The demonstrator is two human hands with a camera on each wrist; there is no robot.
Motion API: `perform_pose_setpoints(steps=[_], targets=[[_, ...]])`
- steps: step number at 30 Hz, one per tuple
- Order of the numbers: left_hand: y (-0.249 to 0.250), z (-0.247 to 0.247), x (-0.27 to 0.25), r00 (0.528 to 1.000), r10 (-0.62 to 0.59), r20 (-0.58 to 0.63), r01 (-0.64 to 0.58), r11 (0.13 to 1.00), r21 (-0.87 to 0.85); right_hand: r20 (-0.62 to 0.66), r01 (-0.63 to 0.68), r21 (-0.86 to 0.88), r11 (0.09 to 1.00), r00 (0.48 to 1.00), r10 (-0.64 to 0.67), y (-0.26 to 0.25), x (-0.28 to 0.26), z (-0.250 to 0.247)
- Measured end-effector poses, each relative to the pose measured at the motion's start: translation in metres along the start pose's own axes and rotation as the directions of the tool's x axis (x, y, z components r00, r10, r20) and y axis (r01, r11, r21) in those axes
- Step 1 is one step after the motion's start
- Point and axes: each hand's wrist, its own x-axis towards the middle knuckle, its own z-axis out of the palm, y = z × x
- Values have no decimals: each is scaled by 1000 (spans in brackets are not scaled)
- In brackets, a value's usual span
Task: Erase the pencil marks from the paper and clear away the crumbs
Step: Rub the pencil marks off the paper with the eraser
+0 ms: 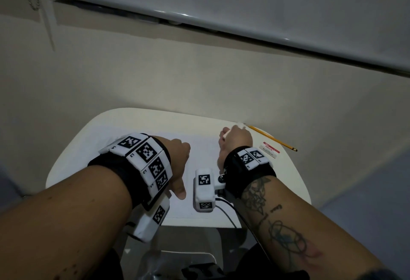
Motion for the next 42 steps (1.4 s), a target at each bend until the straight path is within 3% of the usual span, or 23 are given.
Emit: perform_pose_setpoints(steps=[2,4,6,8,11,15,20,24,28,37,42], targets=[[0,0,2,1000,-1,-7,1,1000,5,50,-46,93,995,998,42,0,-5,-5],[0,-2,3,1000,-1,-10,1,1000,13,161,-211,155,965,969,186,6,-23,-3],[0,-2,3,1000,-3,-2,3,1000,17,221,-278,28,960,939,265,10,-34,-2],[0,-2,3,1000,1,2,-1,1000,8,166,-251,-14,968,954,250,5,-39,-7],[-3,1,4,1000,17,-8,-17,999,-28,27,-78,-36,996,997,79,-14,-34,-25],[-5,6,4,996,1,-84,-7,998,-68,1,-65,-21,998,998,65,-39,-47,-48],[4,-3,0,996,-15,-87,11,999,-41,7,-32,-339,940,999,36,-44,-53,-70],[10,-6,-4,990,-35,-138,31,999,-30,24,-61,-402,914,997,77,-42,-54,-78],[16,-12,-8,998,-30,-59,25,997,-77,-4,-80,-435,897,996,87,-38,-54,-80],[18,-2,-15,979,-83,-189,76,996,-44,-27,-126,-486,865,991,129,-35,-45,-79],[15,-11,-14,1000,13,-6,-13,999,-34,-40,-171,-389,905,985,169,-36,-40,-79]])
